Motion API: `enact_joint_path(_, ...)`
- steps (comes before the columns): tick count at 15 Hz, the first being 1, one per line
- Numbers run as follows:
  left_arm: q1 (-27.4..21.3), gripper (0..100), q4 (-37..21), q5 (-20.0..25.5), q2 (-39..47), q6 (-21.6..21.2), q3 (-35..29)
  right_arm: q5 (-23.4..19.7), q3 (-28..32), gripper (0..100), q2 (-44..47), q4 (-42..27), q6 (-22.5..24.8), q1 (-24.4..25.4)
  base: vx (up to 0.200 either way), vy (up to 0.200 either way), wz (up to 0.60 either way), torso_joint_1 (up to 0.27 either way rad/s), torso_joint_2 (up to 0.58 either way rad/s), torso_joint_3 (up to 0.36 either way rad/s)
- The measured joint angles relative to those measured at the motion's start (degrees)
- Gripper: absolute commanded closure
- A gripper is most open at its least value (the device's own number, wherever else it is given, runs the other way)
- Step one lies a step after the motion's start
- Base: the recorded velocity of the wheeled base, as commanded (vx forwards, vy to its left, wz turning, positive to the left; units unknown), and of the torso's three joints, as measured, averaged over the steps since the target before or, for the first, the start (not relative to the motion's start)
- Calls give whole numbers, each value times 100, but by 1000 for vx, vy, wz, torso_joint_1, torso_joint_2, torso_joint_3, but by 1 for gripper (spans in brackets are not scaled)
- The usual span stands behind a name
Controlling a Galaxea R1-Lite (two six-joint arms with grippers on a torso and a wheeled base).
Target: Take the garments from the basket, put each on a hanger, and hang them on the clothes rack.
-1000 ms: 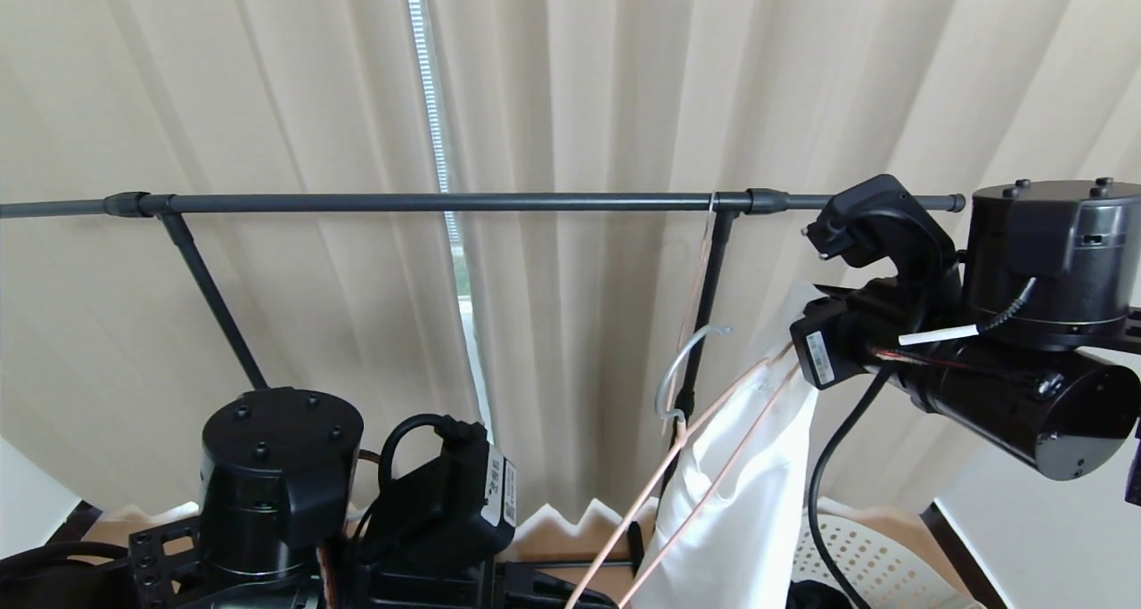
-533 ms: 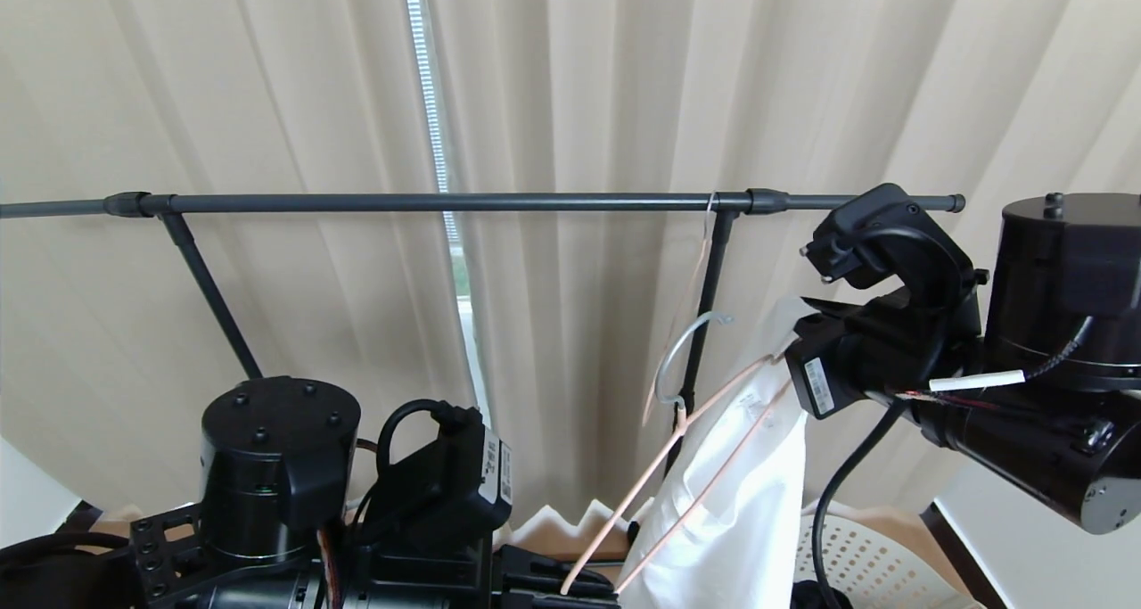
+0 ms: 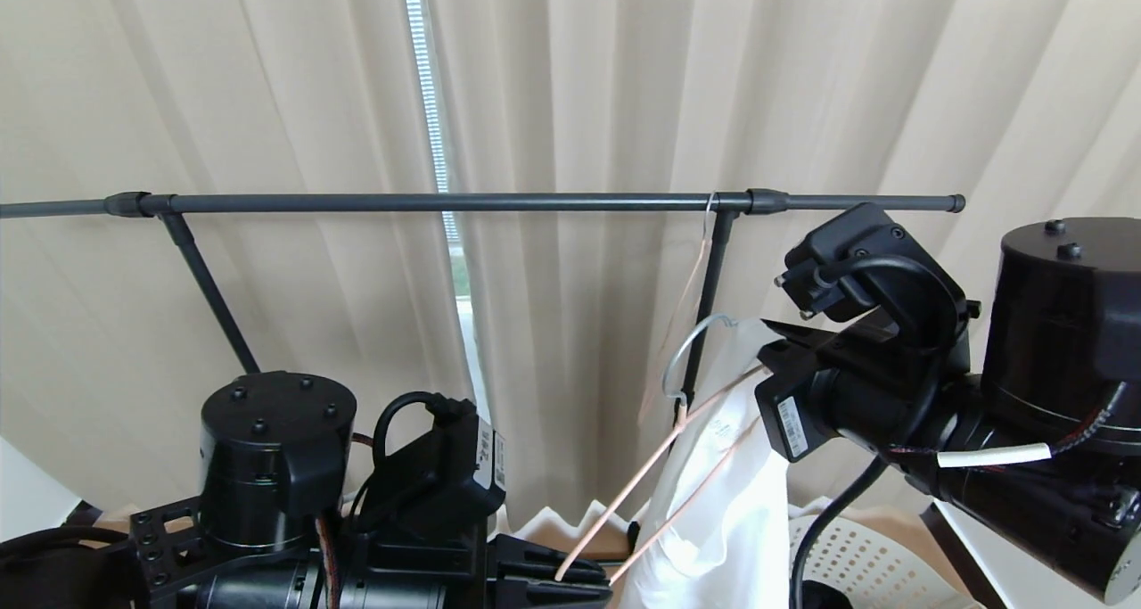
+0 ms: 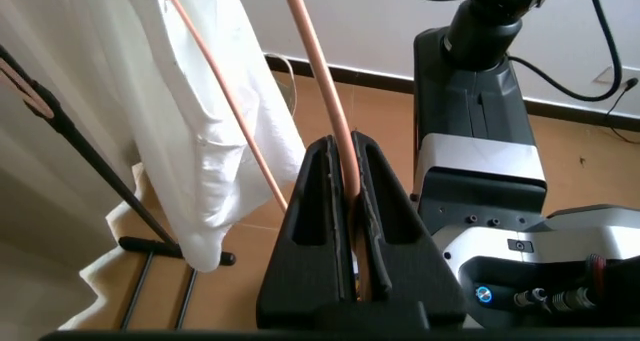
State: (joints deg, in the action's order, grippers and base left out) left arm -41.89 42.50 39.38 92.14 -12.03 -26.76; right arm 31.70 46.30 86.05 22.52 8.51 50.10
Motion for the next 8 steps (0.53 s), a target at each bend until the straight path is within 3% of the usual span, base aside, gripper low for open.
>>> enact_joint_path(8,134,100,145,-5,-18,-20,72,137,111,100,0,39,-528,668,0,0,0,0,0,0)
